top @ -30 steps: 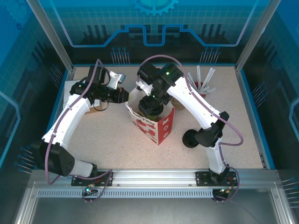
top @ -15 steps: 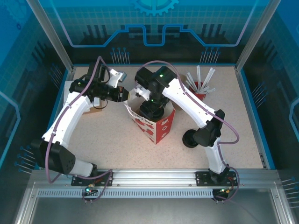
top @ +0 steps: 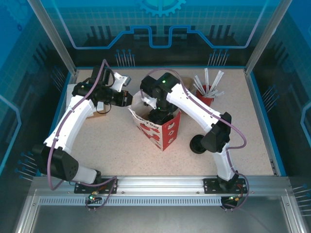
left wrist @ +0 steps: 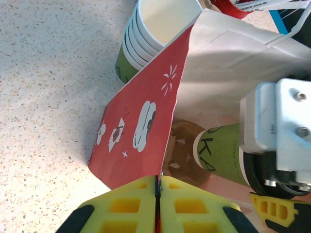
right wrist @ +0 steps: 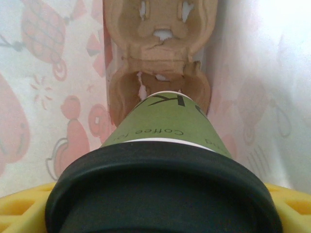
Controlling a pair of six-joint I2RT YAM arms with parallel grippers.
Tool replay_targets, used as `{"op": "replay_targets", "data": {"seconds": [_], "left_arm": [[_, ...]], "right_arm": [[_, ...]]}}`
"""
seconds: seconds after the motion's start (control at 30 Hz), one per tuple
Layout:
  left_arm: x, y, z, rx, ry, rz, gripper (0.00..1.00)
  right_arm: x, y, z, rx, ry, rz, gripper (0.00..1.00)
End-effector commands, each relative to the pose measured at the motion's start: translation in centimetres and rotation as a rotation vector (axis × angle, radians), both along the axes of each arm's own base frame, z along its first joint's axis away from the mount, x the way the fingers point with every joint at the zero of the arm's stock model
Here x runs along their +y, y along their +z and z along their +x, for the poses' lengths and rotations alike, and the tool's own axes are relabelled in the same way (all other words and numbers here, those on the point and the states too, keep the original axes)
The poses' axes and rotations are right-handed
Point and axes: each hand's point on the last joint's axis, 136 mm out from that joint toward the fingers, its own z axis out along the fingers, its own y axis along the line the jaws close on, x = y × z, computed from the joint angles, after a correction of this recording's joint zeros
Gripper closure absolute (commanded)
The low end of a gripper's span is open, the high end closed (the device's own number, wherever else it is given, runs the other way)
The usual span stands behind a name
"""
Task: Pack the takeout coffee
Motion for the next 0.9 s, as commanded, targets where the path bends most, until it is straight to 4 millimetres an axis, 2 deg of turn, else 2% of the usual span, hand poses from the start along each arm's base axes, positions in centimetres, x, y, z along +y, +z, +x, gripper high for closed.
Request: {"op": "replay_targets", "data": {"seconds": [0.0,0.2,0.87], "left_arm": [[0.2,0.3,-0.5,-0.012,-0.008,0.025,0.9],[0.3,-0.1,-0.4,-0.002,-0.001,0.033,0.74],[0.8,-1.4,-0.5,0.02,0.014,0.063,0.67]], "right_arm": [[-0.9,-0.4,-0.9,0.028,0.02,-0.045,0.18],[-0.7,-1.2,-1.0,0.038,0.013,-0.047,0.18],[-0.6,-3.2,-0.8,0.013,0.0,-0.016,0.18]]}}
